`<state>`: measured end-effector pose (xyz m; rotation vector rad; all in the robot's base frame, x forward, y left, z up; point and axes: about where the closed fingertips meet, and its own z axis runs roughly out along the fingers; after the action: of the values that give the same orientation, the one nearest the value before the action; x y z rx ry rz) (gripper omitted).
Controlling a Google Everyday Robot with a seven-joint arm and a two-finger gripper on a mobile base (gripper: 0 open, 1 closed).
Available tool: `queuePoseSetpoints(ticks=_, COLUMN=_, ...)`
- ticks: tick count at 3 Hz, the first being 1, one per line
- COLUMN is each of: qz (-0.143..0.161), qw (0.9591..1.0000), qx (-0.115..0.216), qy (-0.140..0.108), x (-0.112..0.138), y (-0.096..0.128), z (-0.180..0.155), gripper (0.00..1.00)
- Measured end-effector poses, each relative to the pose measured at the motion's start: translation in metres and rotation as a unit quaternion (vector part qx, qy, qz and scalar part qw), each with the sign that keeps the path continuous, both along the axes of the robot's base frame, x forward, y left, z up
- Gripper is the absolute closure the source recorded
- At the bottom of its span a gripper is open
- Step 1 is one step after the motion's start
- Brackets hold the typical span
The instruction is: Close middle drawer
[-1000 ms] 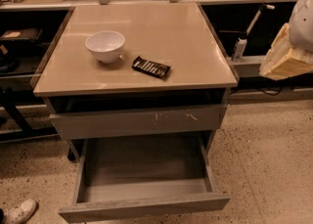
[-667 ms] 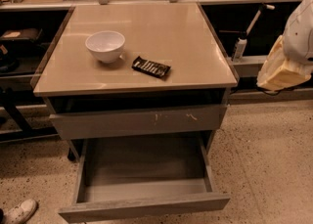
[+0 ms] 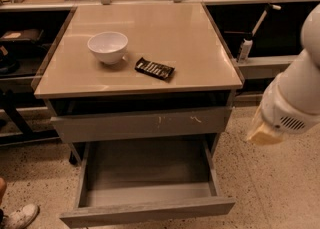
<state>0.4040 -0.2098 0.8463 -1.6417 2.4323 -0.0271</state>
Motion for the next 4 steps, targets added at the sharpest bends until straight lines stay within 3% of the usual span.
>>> queuePoseSetpoints(ticks=1, qz=-0.028, qw=0.9983, qx=0.006, qy=0.051, x=-0.022, y=0.004, z=-0.081, gripper=1.0)
queuePoseSetpoints(ticks=2, qz=-0.029, qw=0.9983, qx=0.006, qy=0.051, x=-0.022, y=0.004, z=-0.081, gripper=1.0)
queuePoseSetpoints(ticks=3, qz=-0.033, qw=0.9955, qx=0.019, qy=0.087, x=-0.037, y=0.01, z=-0.11, gripper=1.0)
queuePoseSetpoints(ticks=4, qz=-0.055, qw=0.9887, qx=0.029, qy=0.137, x=-0.06, y=0.028, z=-0.175, gripper=1.0)
